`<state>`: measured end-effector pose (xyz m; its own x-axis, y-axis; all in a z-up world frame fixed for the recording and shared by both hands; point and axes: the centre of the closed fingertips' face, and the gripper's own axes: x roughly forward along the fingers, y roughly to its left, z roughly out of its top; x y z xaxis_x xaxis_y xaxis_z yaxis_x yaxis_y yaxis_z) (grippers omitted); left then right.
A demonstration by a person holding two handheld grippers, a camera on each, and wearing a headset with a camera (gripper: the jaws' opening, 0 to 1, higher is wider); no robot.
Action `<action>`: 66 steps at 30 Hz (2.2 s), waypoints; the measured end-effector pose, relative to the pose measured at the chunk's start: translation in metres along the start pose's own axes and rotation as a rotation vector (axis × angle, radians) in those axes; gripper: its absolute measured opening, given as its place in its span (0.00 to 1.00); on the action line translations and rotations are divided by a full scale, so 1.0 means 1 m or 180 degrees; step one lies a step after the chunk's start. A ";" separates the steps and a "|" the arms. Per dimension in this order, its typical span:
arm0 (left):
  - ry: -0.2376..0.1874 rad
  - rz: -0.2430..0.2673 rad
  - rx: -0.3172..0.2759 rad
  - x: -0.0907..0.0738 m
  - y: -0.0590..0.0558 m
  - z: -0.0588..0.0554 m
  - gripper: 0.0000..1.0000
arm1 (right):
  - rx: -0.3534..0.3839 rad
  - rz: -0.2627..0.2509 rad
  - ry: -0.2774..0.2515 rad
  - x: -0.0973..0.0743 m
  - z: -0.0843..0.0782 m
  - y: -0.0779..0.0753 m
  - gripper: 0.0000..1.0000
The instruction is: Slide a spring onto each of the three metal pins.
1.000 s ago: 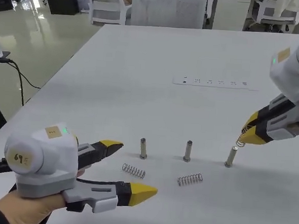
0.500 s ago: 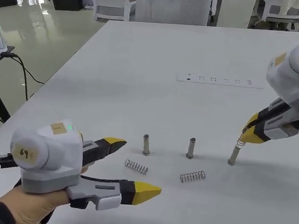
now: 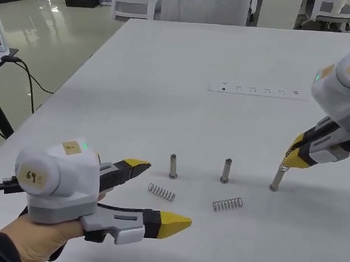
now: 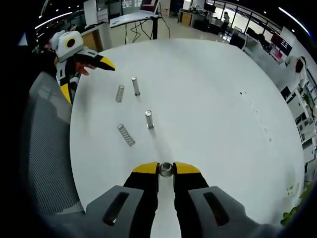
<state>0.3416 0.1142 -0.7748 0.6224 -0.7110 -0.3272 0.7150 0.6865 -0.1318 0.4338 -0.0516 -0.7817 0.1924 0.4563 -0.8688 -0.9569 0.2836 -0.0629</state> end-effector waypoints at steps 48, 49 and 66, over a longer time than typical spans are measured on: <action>0.0063 -0.0006 0.0036 0.001 -0.001 -0.002 0.75 | 0.0137 -0.0022 0.0157 0.042 -0.023 -0.005 0.08; 0.0064 -0.0005 0.0035 0.001 -0.001 -0.002 0.75 | 0.0135 -0.0025 0.0165 0.042 -0.024 -0.005 0.08; 0.0080 0.0001 0.0022 0.001 0.000 -0.004 0.74 | 0.0156 -0.0022 0.0192 0.048 -0.028 -0.006 0.09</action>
<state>0.3411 0.1144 -0.7788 0.6144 -0.7068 -0.3508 0.7172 0.6856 -0.1253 0.4425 -0.0554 -0.8367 0.1842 0.4030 -0.8965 -0.9434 0.3283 -0.0462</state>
